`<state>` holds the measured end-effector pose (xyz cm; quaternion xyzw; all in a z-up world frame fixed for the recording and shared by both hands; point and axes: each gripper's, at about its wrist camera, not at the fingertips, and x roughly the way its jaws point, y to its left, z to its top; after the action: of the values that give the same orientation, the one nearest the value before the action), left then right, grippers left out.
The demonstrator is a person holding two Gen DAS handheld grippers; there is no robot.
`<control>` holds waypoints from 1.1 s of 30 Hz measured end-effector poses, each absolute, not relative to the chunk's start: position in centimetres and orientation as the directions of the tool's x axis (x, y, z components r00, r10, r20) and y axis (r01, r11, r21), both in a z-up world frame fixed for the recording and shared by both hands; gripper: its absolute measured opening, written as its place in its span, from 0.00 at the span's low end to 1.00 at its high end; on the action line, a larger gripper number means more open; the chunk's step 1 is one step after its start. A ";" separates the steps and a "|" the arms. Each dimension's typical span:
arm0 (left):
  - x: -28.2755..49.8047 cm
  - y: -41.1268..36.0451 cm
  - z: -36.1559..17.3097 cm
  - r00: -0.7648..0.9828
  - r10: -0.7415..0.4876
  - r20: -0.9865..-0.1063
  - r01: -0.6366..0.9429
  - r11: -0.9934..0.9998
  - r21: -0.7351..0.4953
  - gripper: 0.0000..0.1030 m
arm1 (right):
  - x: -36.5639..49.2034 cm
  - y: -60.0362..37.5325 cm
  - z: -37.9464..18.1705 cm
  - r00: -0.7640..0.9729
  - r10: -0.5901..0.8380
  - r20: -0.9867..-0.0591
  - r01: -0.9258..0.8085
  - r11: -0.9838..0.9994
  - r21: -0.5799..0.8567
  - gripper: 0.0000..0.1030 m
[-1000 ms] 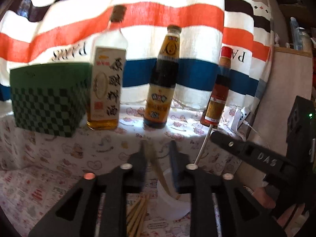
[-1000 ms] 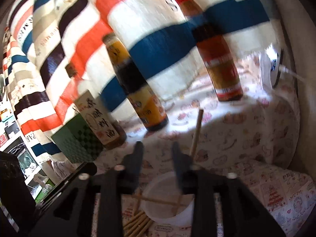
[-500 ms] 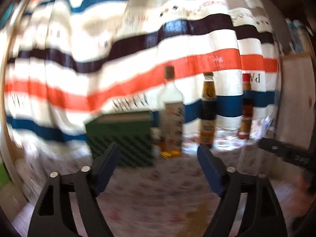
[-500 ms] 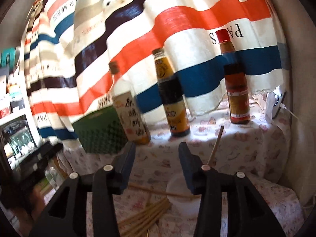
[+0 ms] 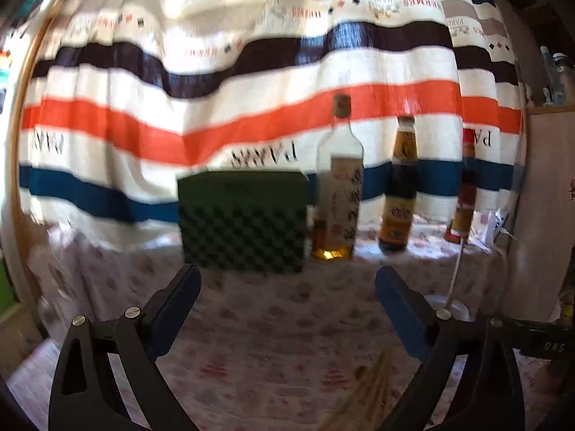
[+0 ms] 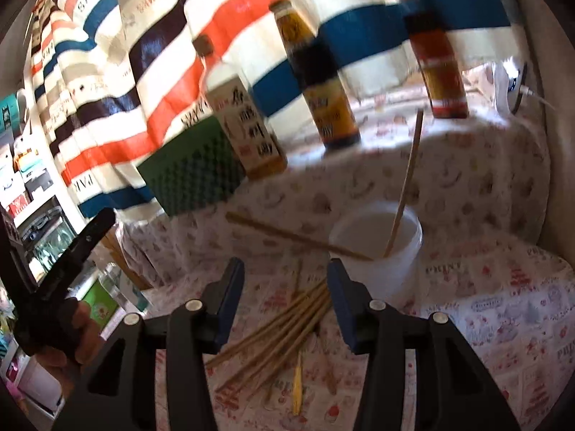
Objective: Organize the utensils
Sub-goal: 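Withdraw both open tools from the cup back toward the chopstick pile, then grasp another wooden chopstick from the pile with the left tool and lift it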
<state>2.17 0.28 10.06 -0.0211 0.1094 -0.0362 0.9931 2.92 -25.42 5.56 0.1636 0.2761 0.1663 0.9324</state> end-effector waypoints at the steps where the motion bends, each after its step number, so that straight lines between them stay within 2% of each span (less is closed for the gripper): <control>1: 2.7 -0.2 9.4 0.966 -0.075 -0.246 0.066 0.997 -0.044 0.94 | 3.1 -25.4 5.0 0.791 0.392 -0.470 -0.213 0.896 0.390 0.44; 10: 6.7 -1.2 3.8 0.903 -0.054 -0.427 0.037 0.998 -0.050 0.94 | 4.9 -26.3 2.6 0.752 0.389 -0.532 -0.168 0.893 0.417 0.46; 15: 8.4 -0.5 1.6 0.854 -0.124 -0.506 0.051 0.986 -0.157 0.94 | 5.4 -26.5 2.0 0.736 0.393 -0.551 -0.157 0.891 0.426 0.49; 18: 8.7 -0.1 1.0 0.836 -0.159 -0.524 0.051 0.975 -0.216 0.92 | 5.6 -26.5 1.9 0.742 0.368 -0.560 -0.145 0.904 0.402 0.50; 22: 9.2 -0.3 0.3 0.808 -0.203 -0.554 0.075 0.966 -0.246 0.80 | 5.9 -26.6 1.5 0.736 0.361 -0.573 -0.134 0.907 0.399 0.54; 25: 10.1 -1.0 -0.7 0.751 -0.242 -0.614 0.101 0.962 -0.255 0.67 | 6.1 -26.6 1.3 0.726 0.361 -0.585 -0.129 0.907 0.401 0.55; 27: 10.8 -1.5 -1.7 0.702 -0.273 -0.658 0.125 0.957 -0.263 0.47 | 6.1 -26.5 1.2 0.726 0.358 -0.587 -0.130 0.910 0.395 0.55; 29: 11.0 -2.0 -2.4 0.670 -0.306 -0.676 0.150 0.948 -0.280 0.33 | 6.0 -26.4 1.2 0.727 0.354 -0.589 -0.130 0.913 0.387 0.55; 33: 11.4 -3.6 -3.6 0.607 -0.324 -0.726 0.188 0.946 -0.264 0.29 | 6.1 -26.2 1.1 0.726 0.349 -0.592 -0.133 0.917 0.377 0.56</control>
<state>11.44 -3.55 -3.60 -0.0808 0.4198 -0.1433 0.8926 6.07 -26.16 1.14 0.1564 0.3460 0.1315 0.9157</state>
